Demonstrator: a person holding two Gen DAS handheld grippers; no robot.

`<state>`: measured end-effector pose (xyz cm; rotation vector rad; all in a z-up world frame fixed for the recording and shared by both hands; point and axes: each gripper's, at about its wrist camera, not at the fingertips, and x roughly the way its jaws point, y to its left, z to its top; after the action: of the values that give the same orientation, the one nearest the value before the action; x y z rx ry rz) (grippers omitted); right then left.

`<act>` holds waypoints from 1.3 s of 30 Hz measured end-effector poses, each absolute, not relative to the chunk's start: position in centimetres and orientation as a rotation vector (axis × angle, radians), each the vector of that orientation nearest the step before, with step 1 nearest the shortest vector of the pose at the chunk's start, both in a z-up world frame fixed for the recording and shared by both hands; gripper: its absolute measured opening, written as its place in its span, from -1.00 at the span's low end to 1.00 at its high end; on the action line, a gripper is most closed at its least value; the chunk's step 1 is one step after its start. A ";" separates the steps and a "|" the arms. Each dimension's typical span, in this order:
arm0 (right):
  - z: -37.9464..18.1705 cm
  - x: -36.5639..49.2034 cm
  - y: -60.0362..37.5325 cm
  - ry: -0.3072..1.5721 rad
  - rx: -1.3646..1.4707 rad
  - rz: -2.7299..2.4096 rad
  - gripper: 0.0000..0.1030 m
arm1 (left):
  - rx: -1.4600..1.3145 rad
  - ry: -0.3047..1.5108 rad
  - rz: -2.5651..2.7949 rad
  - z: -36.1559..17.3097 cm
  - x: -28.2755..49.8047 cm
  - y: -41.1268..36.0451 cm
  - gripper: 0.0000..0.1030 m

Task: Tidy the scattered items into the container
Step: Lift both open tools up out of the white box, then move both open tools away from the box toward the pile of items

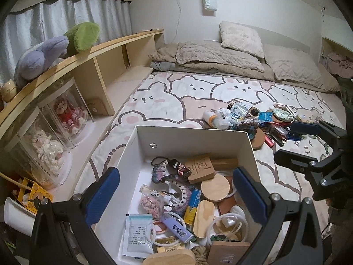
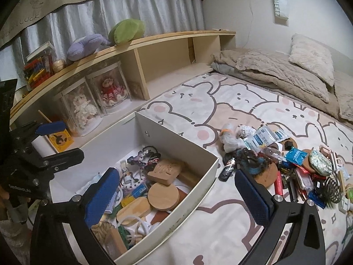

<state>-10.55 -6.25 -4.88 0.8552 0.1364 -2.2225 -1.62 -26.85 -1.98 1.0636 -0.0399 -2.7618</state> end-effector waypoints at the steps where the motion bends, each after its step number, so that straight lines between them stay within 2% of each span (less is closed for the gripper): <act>1: -4.9 -10.5 -6.1 0.138 0.853 -2.226 1.00 | 1.058 -0.038 -2.764 -1.9 -1.4 -26.7 1.00; 30: -2.2 -7.9 1.0 0.097 0.735 -2.397 1.00 | 0.857 -0.023 -2.853 0.5 1.4 -21.7 1.00; 39: -1.1 -7.2 4.1 0.082 0.690 -2.469 1.00 | 0.805 0.039 -2.918 1.2 1.5 -19.9 1.00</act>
<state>-7.15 4.11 -1.13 0.6897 0.0825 -2.4694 1.53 -19.88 1.24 0.8048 0.0385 -2.9177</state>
